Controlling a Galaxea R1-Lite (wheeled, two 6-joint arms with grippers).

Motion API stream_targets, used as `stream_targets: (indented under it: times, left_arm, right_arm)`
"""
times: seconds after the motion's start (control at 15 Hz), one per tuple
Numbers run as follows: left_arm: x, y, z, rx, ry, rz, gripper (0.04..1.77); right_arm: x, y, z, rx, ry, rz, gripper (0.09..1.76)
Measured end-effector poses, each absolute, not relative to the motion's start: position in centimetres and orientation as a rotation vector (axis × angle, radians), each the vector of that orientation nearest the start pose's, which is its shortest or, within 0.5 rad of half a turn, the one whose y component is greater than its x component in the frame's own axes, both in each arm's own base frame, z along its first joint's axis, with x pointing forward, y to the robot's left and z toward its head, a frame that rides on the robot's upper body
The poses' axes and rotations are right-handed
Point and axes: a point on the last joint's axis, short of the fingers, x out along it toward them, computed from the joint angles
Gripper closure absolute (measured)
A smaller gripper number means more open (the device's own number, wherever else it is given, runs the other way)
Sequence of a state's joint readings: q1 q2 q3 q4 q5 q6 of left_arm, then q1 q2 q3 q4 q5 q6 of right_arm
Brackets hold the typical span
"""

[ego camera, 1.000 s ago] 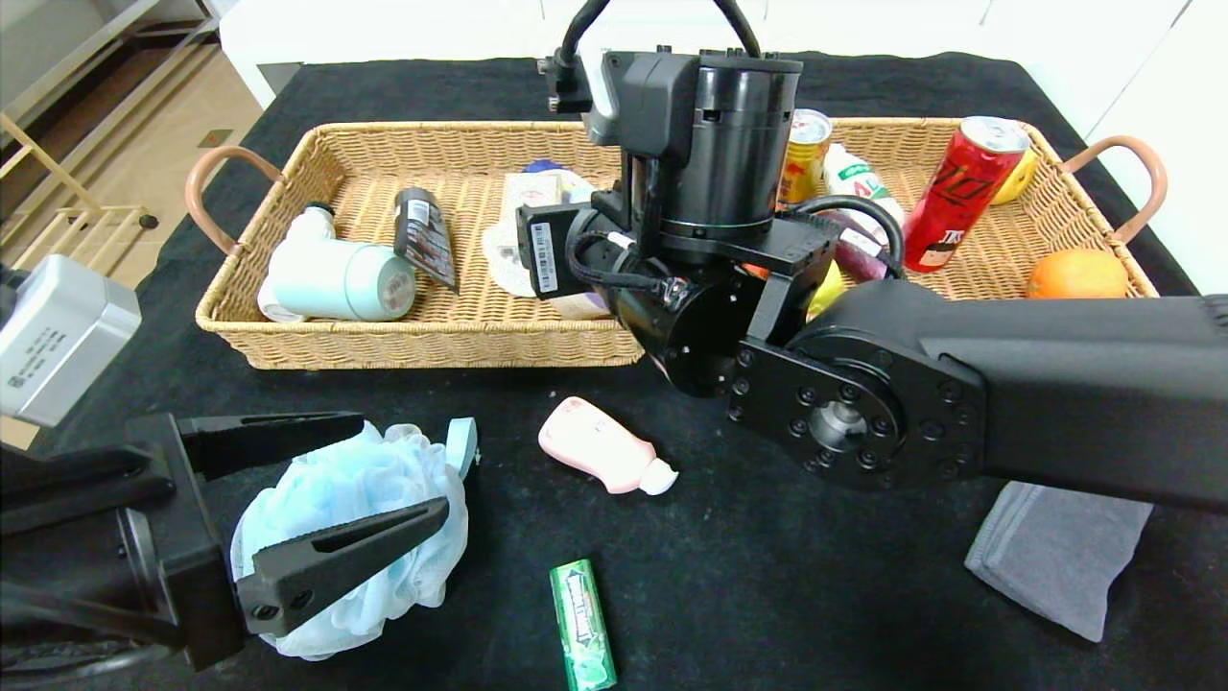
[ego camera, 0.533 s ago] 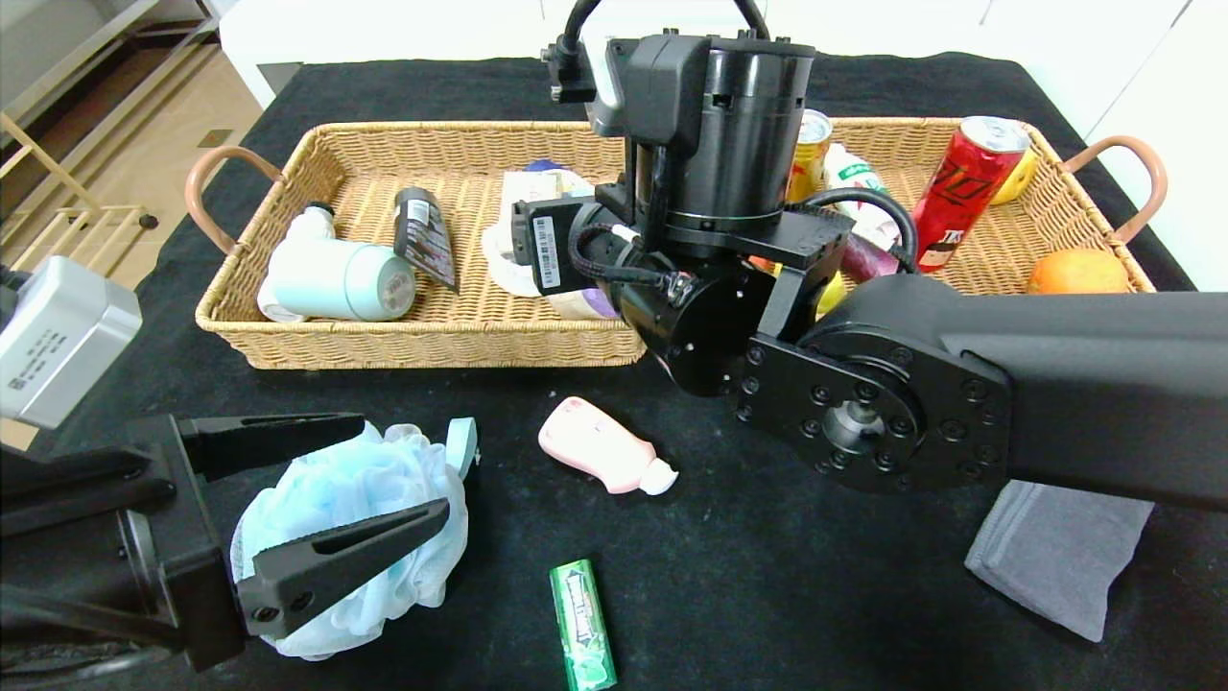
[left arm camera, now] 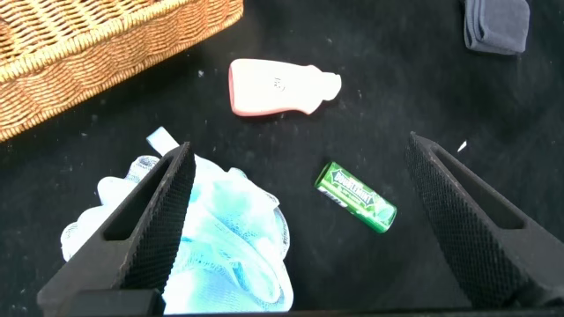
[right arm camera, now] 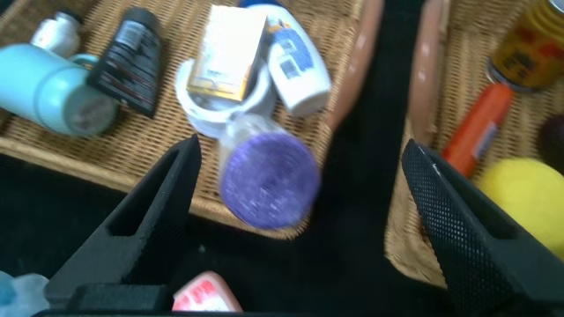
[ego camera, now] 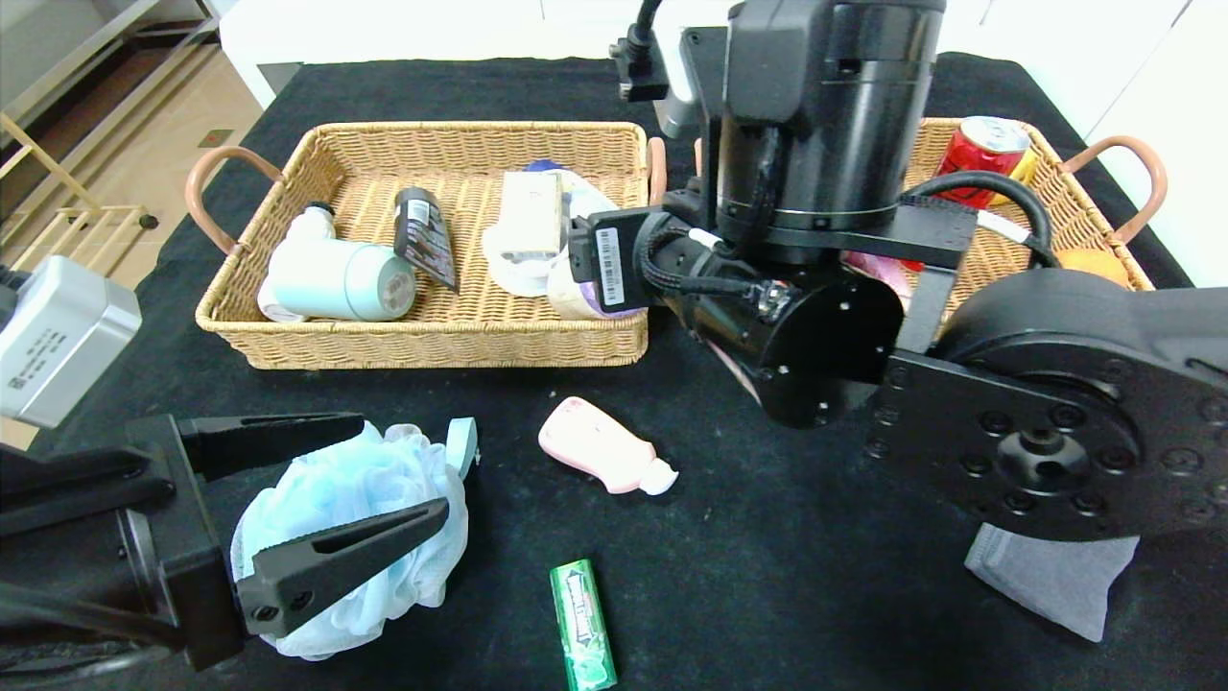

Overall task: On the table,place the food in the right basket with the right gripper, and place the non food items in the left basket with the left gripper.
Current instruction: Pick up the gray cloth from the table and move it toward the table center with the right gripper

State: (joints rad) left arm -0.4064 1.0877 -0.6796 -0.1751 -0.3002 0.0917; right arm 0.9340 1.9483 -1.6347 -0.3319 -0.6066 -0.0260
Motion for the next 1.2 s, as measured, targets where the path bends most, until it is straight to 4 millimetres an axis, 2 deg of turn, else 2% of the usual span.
stream_targets:
  times: [0.4,0.6,0.93,1.2]
  left_arm:
    - [13.4,-6.5,24.2,0.103,0.202,-0.716,0.09]
    - [13.4,-6.5,24.1,0.104,0.207,-0.717,0.09]
    - [13.4,-6.6,24.0,0.105,0.212,-0.719,0.09]
    - [13.4,-6.6,24.0,0.105,0.212,-0.718,0.09]
  right_arm:
    - [21.5,24.9,29.8,-0.050,0.063,0.237,0.16]
    - [21.1,20.9,29.3,-0.069,0.161,0.153,0.15]
    - [20.4,15.3,28.9,-0.011,0.337,-0.002,0.15]
    - [19.1,12.3,29.3,0.061,0.368,-0.080,0.15]
